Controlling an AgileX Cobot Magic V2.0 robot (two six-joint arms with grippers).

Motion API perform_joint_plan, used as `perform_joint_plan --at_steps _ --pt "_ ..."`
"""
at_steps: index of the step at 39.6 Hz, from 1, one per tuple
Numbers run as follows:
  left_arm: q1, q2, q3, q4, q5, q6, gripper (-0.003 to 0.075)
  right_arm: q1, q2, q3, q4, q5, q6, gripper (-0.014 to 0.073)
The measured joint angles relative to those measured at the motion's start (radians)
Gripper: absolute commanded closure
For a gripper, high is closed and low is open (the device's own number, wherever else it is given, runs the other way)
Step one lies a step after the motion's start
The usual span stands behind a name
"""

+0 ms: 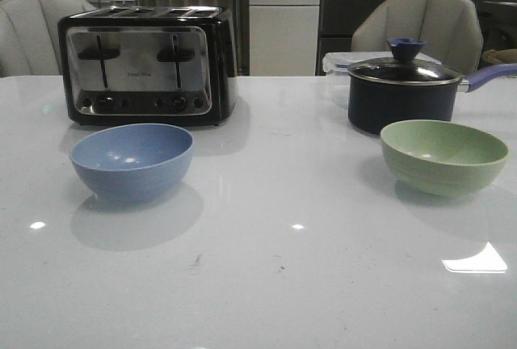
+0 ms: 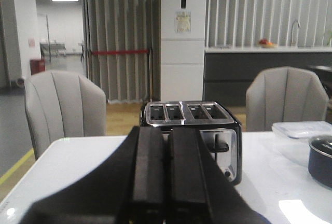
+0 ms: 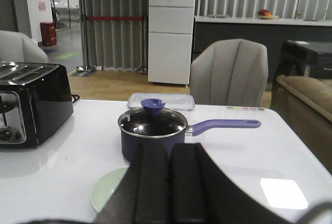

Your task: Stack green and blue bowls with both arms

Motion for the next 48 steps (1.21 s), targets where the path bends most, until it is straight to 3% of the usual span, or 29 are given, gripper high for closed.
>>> perform_joint_plan --at_steps 10,28,32,38,41,48 --pt "0.000 0.223 -0.178 0.000 0.221 0.000 0.0627 0.000 0.222 -0.174 0.000 0.212 0.000 0.0541" --pt "0.000 0.416 -0.097 0.000 0.245 0.000 0.0627 0.000 0.531 -0.144 0.000 0.261 0.000 0.0528" --pt "0.000 0.448 -0.088 0.000 0.243 0.000 0.0575 0.000 0.593 -0.143 0.000 0.261 0.000 0.0433" --pt "0.000 0.494 -0.088 0.000 0.241 0.000 0.0316 0.000 0.683 -0.143 0.000 0.243 0.000 0.0136" --pt "0.000 0.512 -0.088 0.000 0.240 0.000 0.0209 0.000 0.735 -0.145 0.000 0.230 0.000 0.0043" --pt "0.000 0.554 -0.088 0.000 0.234 0.000 0.0228 -0.016 0.960 -0.283 0.009 0.225 0.000 0.0021"
